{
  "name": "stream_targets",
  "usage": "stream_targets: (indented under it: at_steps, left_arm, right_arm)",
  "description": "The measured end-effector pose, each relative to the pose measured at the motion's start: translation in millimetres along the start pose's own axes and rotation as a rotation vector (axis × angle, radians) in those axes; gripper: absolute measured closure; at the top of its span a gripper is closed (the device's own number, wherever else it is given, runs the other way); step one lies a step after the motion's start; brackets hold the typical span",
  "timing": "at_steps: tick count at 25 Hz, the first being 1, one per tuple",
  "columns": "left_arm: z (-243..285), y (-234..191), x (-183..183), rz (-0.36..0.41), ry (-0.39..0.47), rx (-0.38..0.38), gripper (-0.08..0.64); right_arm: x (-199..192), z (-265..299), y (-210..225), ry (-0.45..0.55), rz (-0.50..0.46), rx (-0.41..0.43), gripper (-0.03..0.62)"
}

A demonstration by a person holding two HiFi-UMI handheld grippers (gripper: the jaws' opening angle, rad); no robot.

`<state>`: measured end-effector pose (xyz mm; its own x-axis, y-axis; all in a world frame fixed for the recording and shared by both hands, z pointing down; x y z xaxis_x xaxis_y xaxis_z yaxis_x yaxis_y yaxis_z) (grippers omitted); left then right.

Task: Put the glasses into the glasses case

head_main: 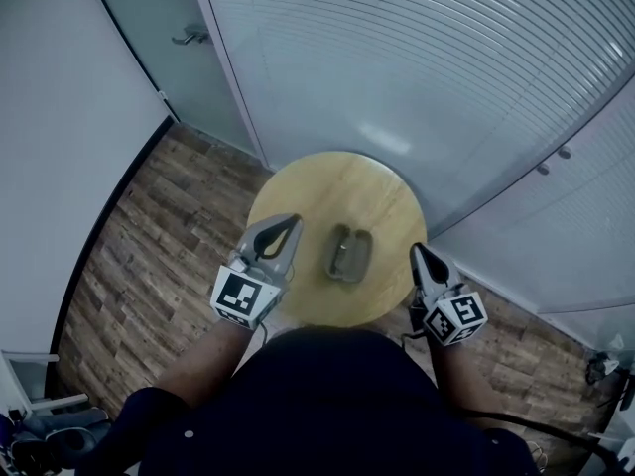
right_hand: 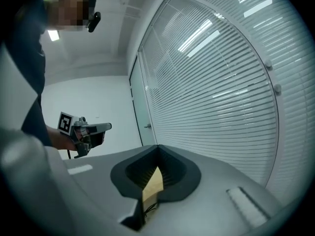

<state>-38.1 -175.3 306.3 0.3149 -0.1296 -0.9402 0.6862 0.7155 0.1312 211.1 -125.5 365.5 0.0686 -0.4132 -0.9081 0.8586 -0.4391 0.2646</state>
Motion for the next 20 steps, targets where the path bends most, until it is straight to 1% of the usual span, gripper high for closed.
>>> stream_targets:
  at_steps: [4,6,14,20]
  left_arm:
    - [-8.5,-14.3,8.7,-0.024,0.019,0.042,0.560]
    - [-10.5,-19.6,7.6,-0.020,0.017,0.052,0.560]
    - [-8.8,-15.7,-1.2,-0.023,0.004,0.034,0.560]
    - [-8.7,-20.2,6.7,-0.025,0.016,0.038,0.560]
  right_arm:
    - [3.9,-0.9,2.6,0.009,0.002,-0.015,0.583]
    - [4.5,-0.4,2.8,0.007,0.000,-0.016,0.583]
    - [0.3,3.8,-2.7,-0.006,-0.012,-0.015,0.583]
    - [-2.2,4.4,-0.9,-0.013,-0.008,-0.021,0.583]
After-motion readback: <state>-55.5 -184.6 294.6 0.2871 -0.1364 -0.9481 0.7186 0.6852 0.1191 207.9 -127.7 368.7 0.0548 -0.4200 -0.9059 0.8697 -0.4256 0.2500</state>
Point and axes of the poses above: the fingertips, and each gripper's own axes: z forward along the fingers, y to its right, x out of its top, the point moved 3 cm from there along -z, backward along the fingers, and after that the axes turned 14 degrees about -y, right-handed, at the moved point
